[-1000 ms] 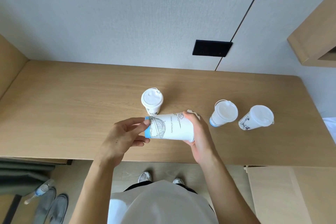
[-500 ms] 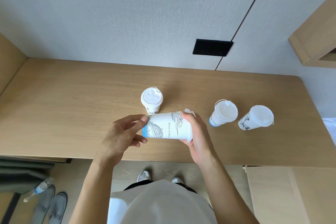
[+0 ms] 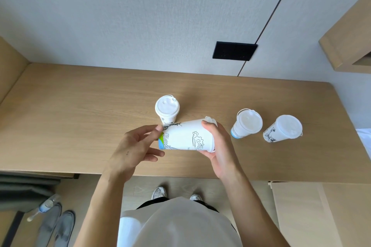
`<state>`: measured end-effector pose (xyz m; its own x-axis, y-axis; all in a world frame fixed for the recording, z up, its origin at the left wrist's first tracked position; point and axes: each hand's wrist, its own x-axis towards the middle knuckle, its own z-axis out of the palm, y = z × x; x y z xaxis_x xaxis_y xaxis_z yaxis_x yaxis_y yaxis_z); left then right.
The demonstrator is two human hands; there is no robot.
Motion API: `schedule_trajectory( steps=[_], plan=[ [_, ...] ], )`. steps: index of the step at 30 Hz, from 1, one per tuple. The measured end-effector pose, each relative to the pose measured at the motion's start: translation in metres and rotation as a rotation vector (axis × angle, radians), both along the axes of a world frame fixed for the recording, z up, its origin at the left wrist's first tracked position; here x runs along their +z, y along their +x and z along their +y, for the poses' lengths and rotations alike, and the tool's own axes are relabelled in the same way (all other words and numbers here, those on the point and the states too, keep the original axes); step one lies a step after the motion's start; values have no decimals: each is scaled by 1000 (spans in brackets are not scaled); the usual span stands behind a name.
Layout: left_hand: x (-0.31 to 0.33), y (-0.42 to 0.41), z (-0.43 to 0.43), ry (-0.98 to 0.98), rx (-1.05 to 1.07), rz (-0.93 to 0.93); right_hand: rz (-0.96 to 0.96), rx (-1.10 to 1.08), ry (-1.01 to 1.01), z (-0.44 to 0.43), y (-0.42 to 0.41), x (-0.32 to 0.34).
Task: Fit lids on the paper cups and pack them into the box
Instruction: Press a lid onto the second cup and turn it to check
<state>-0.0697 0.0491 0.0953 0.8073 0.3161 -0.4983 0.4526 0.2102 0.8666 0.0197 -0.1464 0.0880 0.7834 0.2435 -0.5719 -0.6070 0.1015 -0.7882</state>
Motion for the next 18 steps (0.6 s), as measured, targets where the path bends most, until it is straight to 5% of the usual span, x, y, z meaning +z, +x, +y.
schedule_trajectory(
  steps=[18],
  plan=[
    [2, -2, 2, -2, 12, -38, -11, -7, 5, 2, 1, -6]
  ],
)
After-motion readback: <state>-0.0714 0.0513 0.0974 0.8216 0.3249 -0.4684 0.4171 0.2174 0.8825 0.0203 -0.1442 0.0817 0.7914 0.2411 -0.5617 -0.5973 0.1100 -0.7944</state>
